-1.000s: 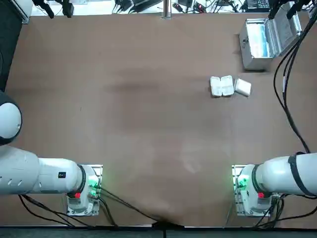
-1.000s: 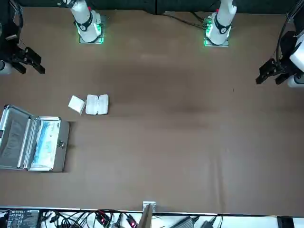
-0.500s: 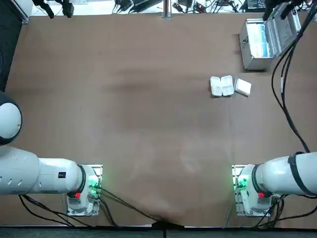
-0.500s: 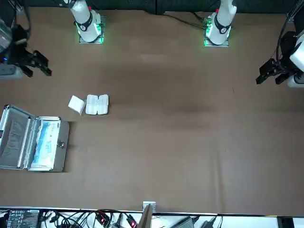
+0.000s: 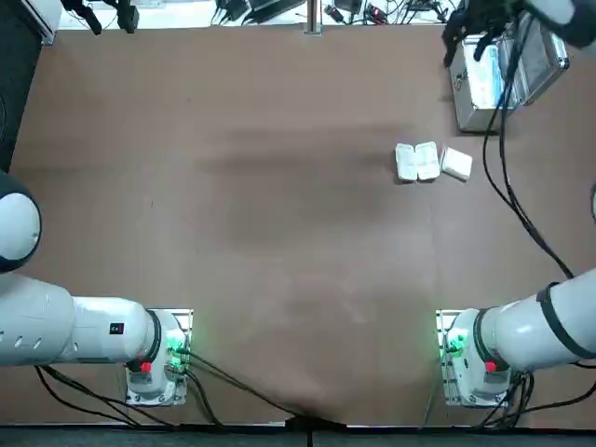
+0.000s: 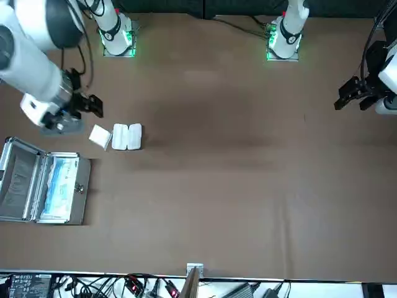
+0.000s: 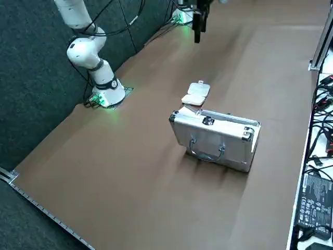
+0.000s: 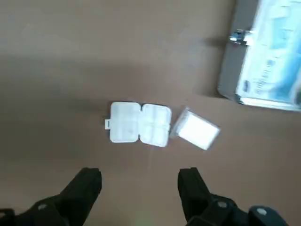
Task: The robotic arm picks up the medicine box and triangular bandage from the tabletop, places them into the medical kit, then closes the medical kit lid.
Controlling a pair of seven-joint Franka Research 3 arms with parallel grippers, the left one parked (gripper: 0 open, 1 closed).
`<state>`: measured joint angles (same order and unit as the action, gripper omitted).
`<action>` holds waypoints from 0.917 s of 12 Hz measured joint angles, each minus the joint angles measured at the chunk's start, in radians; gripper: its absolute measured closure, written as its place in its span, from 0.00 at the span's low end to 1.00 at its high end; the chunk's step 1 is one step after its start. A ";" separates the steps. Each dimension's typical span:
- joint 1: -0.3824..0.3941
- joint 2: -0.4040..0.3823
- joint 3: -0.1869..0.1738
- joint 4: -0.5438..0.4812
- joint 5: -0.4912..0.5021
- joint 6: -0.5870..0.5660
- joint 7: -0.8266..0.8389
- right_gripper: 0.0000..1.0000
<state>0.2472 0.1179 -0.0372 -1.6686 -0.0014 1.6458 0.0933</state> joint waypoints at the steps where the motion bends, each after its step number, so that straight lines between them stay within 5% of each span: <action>1: 0.021 0.027 0.000 -0.002 0.000 0.023 0.009 0.00; 7: 0.226 0.166 0.002 -0.053 -0.060 0.182 0.313 0.01; 11: 0.287 0.243 0.002 -0.094 -0.114 0.249 0.448 0.06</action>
<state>0.5342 0.3606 -0.0353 -1.7629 -0.1151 1.8951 0.5413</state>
